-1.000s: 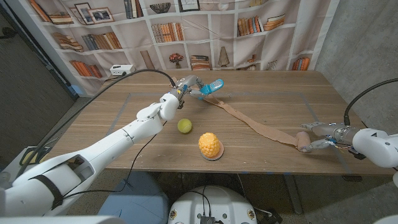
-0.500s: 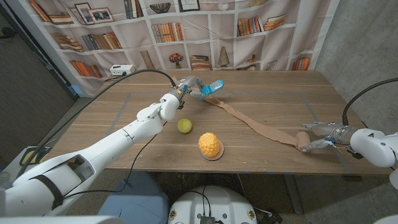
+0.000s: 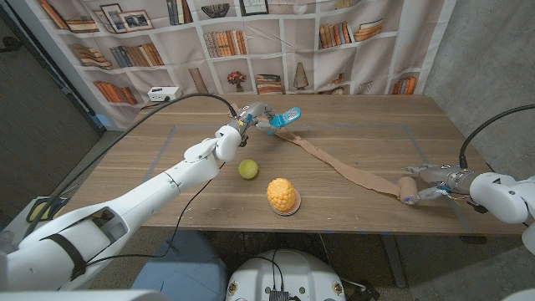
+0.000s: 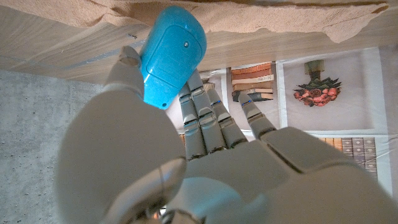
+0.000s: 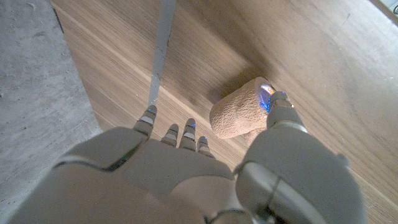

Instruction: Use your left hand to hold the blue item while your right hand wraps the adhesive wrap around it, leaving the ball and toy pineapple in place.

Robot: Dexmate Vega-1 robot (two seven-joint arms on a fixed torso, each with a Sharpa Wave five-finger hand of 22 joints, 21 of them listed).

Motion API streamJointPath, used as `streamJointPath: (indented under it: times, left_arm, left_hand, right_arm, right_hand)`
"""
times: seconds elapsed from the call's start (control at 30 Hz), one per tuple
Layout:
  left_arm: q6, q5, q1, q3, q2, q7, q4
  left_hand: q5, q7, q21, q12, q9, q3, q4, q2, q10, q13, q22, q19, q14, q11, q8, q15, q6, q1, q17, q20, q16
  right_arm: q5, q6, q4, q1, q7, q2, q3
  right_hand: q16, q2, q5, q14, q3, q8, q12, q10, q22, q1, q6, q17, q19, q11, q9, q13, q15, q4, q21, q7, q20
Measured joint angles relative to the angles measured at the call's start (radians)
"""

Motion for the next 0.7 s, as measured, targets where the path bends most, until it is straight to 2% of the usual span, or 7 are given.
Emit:
streamJointPath:
  times: [0.2, 0.33, 0.57, 0.7]
  left_arm:
    - [-0.001, -0.001, -0.002, 0.002, -0.002, -0.001, 0.004]
    - [-0.001, -0.002, -0.003, 0.003, -0.004, -0.001, 0.008]
    - [-0.002, -0.003, -0.005, 0.006, -0.007, -0.001, 0.014]
    - [-0.002, -0.003, -0.006, 0.007, -0.008, -0.001, 0.016]
  left_hand:
    - [0.000, 0.004, 0.000, 0.000, 0.000, -0.001, 0.001, 0.000, 0.000, 0.000, 0.000, 0.000, 0.000, 0.000, 0.000, 0.000, 0.004, 0.000, 0.000, 0.000, 0.000]
    - [0.000, 0.004, 0.000, -0.001, 0.000, -0.001, 0.001, 0.000, 0.002, 0.000, 0.000, 0.000, 0.000, -0.002, 0.000, 0.000, 0.004, 0.000, 0.000, 0.000, 0.000]
    - [0.000, 0.004, 0.000, -0.002, 0.000, -0.001, 0.001, 0.000, 0.002, 0.000, 0.000, 0.000, 0.001, -0.002, 0.000, 0.000, 0.004, 0.000, 0.000, 0.000, -0.004]
    - [0.000, 0.004, 0.000, -0.002, 0.000, -0.002, 0.001, 0.000, 0.002, 0.000, 0.000, 0.000, 0.002, -0.002, 0.000, -0.001, 0.004, 0.000, 0.000, 0.000, -0.004]
  right_arm:
    - [0.006, -0.002, 0.005, 0.000, 0.002, -0.009, -0.003]
    - [0.014, -0.002, 0.009, 0.001, 0.003, -0.014, -0.005]
    - [0.028, -0.002, 0.016, 0.003, 0.003, -0.023, -0.007]
    - [0.036, -0.001, 0.020, 0.004, 0.001, -0.025, -0.009]
  right_hand:
    - [0.000, -0.001, 0.008, 0.001, 0.000, 0.004, 0.008, 0.023, 0.000, 0.009, 0.000, 0.000, 0.000, -0.001, 0.000, 0.000, -0.008, 0.000, 0.000, 0.000, 0.000]
    - [0.000, 0.000, 0.008, 0.002, 0.004, 0.004, 0.008, 0.036, 0.000, 0.018, 0.000, 0.000, 0.005, -0.015, 0.000, 0.004, -0.009, 0.004, 0.000, 0.000, -0.005]
    - [0.008, 0.012, 0.008, 0.000, 0.011, 0.006, 0.012, 0.059, 0.000, 0.039, -0.001, 0.000, 0.009, -0.056, 0.000, 0.006, -0.018, 0.003, 0.000, -0.001, -0.002]
    - [0.013, 0.015, 0.008, -0.001, 0.019, 0.008, 0.024, 0.091, 0.000, 0.060, 0.000, 0.000, 0.018, -0.086, 0.000, 0.009, -0.027, 0.002, 0.000, -0.008, -0.011]
